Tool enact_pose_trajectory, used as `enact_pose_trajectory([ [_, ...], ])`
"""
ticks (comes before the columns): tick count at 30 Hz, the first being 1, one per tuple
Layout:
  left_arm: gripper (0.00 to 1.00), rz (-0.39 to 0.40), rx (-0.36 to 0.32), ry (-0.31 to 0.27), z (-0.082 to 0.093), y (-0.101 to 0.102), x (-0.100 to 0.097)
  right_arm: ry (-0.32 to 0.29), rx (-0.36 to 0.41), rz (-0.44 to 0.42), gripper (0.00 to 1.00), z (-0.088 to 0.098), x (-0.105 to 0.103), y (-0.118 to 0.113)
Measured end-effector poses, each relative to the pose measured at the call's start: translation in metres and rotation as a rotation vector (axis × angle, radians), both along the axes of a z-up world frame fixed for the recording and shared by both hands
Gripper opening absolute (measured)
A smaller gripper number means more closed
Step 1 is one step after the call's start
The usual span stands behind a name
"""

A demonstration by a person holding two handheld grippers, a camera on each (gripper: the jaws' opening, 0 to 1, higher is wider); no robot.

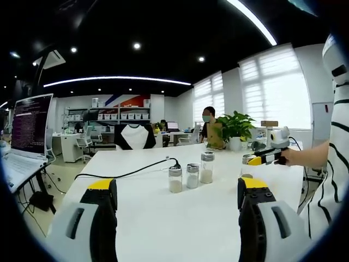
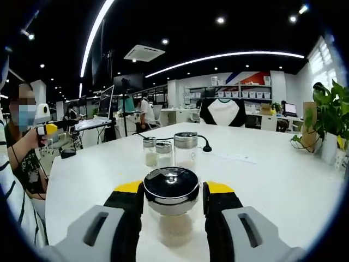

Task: Rotate the seasoning bottle until the label or dispensing opening points toward the visible target arrow and the bottle remains upright within the marked orientation range

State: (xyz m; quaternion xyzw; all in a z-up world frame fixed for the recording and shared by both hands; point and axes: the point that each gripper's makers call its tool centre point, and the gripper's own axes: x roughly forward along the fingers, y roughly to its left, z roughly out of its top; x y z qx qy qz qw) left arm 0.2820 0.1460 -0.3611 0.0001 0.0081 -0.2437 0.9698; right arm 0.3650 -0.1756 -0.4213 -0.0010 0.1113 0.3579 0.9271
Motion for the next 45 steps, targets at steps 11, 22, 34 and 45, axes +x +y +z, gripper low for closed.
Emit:
enact_pose_trajectory([
  [11,0.96,-0.001,-0.019,0.003,-0.004,0.003,0.004,-0.085,0.078,-0.045,0.54,0.057,0.006,0.0],
  [22,0.96,-0.011,-0.02,0.009,-0.008,0.001,0.007,-0.018,0.068,-0.139,0.48,0.029,-0.006,-0.001],
  [34,0.96,-0.002,-0.022,0.017,-0.011,0.004,0.007,0.011,0.06,-0.187,0.28,0.014,0.006,-0.003],
  [45,0.96,0.002,-0.033,0.024,-0.013,0.004,0.01,-0.014,0.123,-0.211,0.26,0.03,0.007,-0.019],
])
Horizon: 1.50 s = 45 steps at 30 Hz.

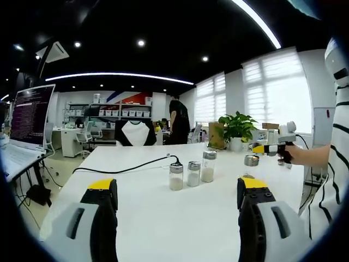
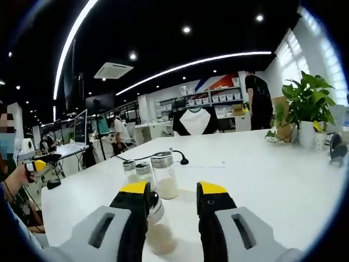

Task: Rotate the seasoning bottle until the label or dispensing opening points toward the visible target arrow and the bottle remains upright within the marked orientation range

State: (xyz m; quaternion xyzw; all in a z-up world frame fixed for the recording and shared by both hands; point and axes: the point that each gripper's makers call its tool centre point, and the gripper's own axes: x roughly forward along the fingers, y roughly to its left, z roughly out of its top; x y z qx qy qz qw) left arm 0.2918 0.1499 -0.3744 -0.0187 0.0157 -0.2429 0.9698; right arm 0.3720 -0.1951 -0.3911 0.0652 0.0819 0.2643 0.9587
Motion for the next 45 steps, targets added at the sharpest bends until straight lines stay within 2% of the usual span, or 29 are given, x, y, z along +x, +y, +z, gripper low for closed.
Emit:
enact_pose_trajectory([
  [1,0.96,-0.002,0.006,0.004,-0.001,-0.001,0.0,-0.005,-0.001,0.005,0.29,0.003,0.0,0.002],
  [3,0.96,-0.005,0.015,0.006,-0.002,-0.002,0.0,0.006,-0.001,0.043,0.42,0.002,-0.003,0.015],
  [5,0.95,-0.006,0.014,0.005,-0.002,-0.002,-0.001,0.042,-0.01,0.069,0.53,-0.008,-0.007,0.027],
  [6,0.95,-0.003,0.01,0.005,-0.002,-0.002,-0.001,0.037,-0.019,0.077,0.57,-0.011,-0.008,0.032],
  [7,0.95,-0.001,0.009,0.005,-0.003,-0.001,-0.001,0.041,-0.045,0.094,0.58,-0.016,-0.011,0.039],
  [9,0.95,0.001,0.007,0.009,-0.004,0.0,-0.002,0.051,-0.083,0.111,0.57,-0.025,-0.014,0.046],
  [11,0.95,0.001,0.011,0.015,-0.006,0.0,-0.002,0.08,-0.1,0.131,0.46,-0.034,-0.016,0.05],
  [12,0.95,0.002,0.015,0.017,-0.006,0.001,-0.002,0.057,-0.167,0.112,0.39,-0.039,-0.012,0.041],
  [13,0.95,0.003,0.016,0.016,-0.006,0.002,-0.002,0.005,-0.136,0.167,0.39,-0.031,-0.009,0.05],
  [14,0.95,0.004,0.014,0.014,-0.005,0.003,-0.003,0.049,-0.114,0.129,0.39,-0.031,-0.008,0.047],
  [19,0.95,0.014,0.014,0.016,-0.007,0.005,-0.003,0.047,-0.13,0.126,0.38,-0.031,-0.011,0.045],
  [24,0.95,0.007,0.019,0.023,-0.009,0.002,-0.004,0.043,-0.152,0.01,0.38,-0.029,-0.01,0.039],
  [27,0.94,0.008,0.024,0.021,-0.008,0.002,-0.003,0.062,-0.152,-0.031,0.38,-0.029,-0.01,0.038],
  [31,0.94,0.015,0.014,0.011,-0.006,0.004,-0.004,0.058,-0.144,-0.076,0.38,-0.029,-0.01,0.036],
  [37,0.94,0.01,0.016,0.027,-0.006,0.006,-0.005,0.039,-0.135,-0.083,0.38,-0.029,-0.012,0.035],
  [42,0.94,0.0,0.015,0.015,-0.006,-0.003,-0.007,0.038,-0.139,-0.087,0.38,-0.029,-0.01,0.034],
  [45,0.94,-0.017,0.031,0.035,-0.013,-0.009,-0.005,0.038,-0.139,-0.082,0.38,-0.03,-0.01,0.034],
])
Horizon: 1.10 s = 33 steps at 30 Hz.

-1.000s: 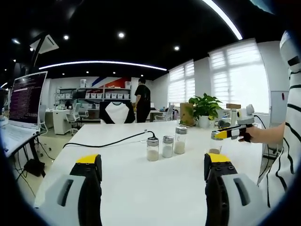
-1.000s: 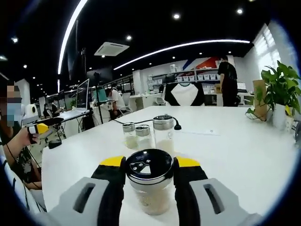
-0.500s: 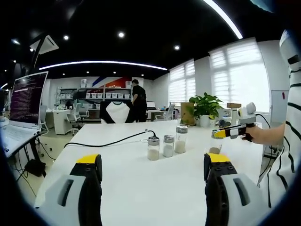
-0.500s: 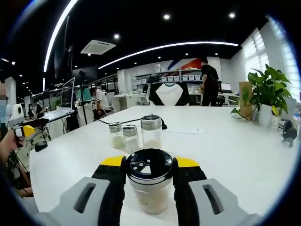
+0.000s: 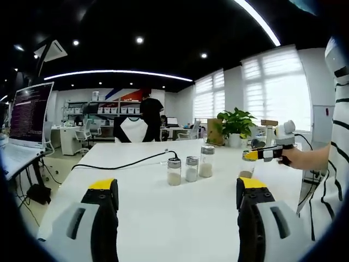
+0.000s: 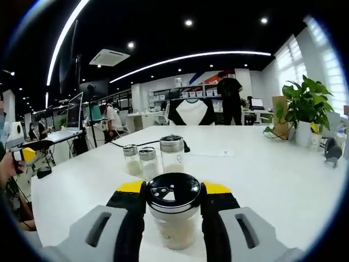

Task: Rotate the seasoning bottle until the label or dispensing opening points toward the visible target arrow and the bottle remains upright within the marked orientation range

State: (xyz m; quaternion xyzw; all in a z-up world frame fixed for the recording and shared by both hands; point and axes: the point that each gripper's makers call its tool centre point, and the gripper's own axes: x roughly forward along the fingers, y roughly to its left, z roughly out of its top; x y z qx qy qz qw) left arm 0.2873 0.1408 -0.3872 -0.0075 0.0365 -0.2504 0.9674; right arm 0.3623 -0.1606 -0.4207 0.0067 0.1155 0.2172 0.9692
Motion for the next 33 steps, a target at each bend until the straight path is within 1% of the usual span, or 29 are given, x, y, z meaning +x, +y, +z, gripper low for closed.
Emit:
enact_pose_trajectory([
  [3,0.94,-0.006,0.017,-0.002,0.001,-0.001,0.0,-0.002,0.003,0.002,0.38,0.0,0.0,0.0],
  [6,0.95,-0.011,0.005,-0.022,0.009,-0.002,0.002,0.001,0.002,0.006,0.38,-0.001,0.001,0.0],
  [8,0.95,-0.016,-0.002,-0.027,0.011,-0.002,0.003,0.001,0.006,0.004,0.38,-0.001,0.001,0.0],
  [11,0.95,-0.016,0.01,-0.022,0.01,-0.001,0.005,-0.007,0.003,-0.002,0.38,-0.001,0.001,0.0],
  [14,0.95,-0.013,-0.012,-0.015,0.011,0.002,0.006,-0.015,0.012,-0.009,0.38,-0.001,0.002,0.0],
  [19,0.94,-0.007,-0.018,-0.025,0.013,0.004,0.006,-0.021,0.012,-0.008,0.38,-0.001,0.003,0.0],
  [21,0.94,-0.01,-0.026,-0.019,0.012,0.002,0.007,-0.023,0.013,-0.008,0.38,-0.001,0.004,-0.001],
  [24,0.94,-0.022,-0.017,-0.01,0.008,-0.003,0.008,-0.026,0.013,-0.007,0.38,-0.001,0.004,-0.001],
  [31,0.94,-0.031,-0.019,-0.028,0.013,-0.007,0.01,-0.031,0.019,0.006,0.38,-0.001,0.004,-0.001],
  [33,0.94,-0.029,-0.025,-0.025,0.014,-0.008,0.011,-0.033,0.021,0.005,0.38,-0.001,0.004,-0.001],
])
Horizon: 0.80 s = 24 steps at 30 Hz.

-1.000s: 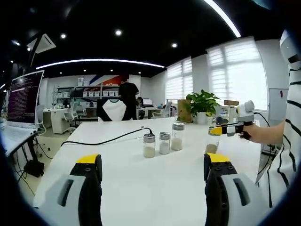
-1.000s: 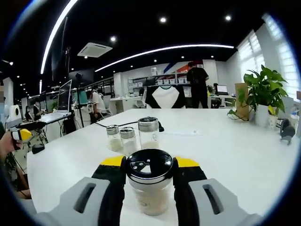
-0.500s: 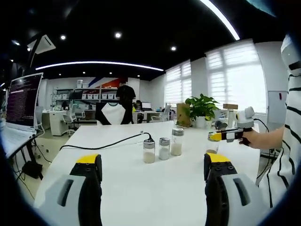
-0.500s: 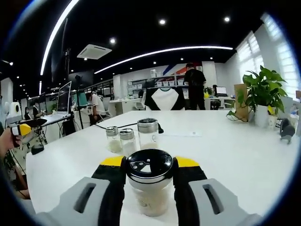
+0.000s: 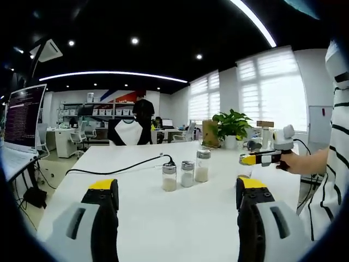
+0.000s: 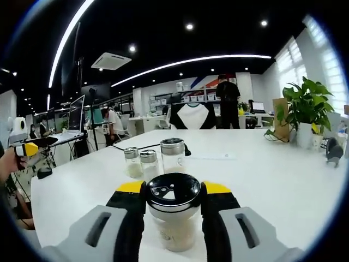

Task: Rotate the seasoning bottle until the label or dispensing opening points toward the visible target arrow and the bottle remains upright within the marked orientation range

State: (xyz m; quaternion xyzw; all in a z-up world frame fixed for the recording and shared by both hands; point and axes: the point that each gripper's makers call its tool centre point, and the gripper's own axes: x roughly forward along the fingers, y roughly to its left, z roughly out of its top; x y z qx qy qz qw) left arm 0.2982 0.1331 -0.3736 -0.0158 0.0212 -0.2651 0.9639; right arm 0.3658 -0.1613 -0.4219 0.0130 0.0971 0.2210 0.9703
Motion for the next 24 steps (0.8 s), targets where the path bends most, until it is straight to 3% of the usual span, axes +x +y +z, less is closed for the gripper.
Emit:
enact_pose_trajectory([
  [12,0.94,-0.01,0.016,0.007,-0.003,-0.004,0.001,0.021,0.021,0.026,0.41,-0.002,-0.001,-0.001],
  [18,0.94,-0.02,0.021,0.026,-0.01,-0.009,0.002,-0.028,0.024,0.045,0.53,0.011,-0.005,-0.003],
  [24,0.94,-0.021,0.026,0.015,-0.004,-0.008,0.002,-0.056,0.008,0.073,0.53,0.028,-0.002,-0.003],
])
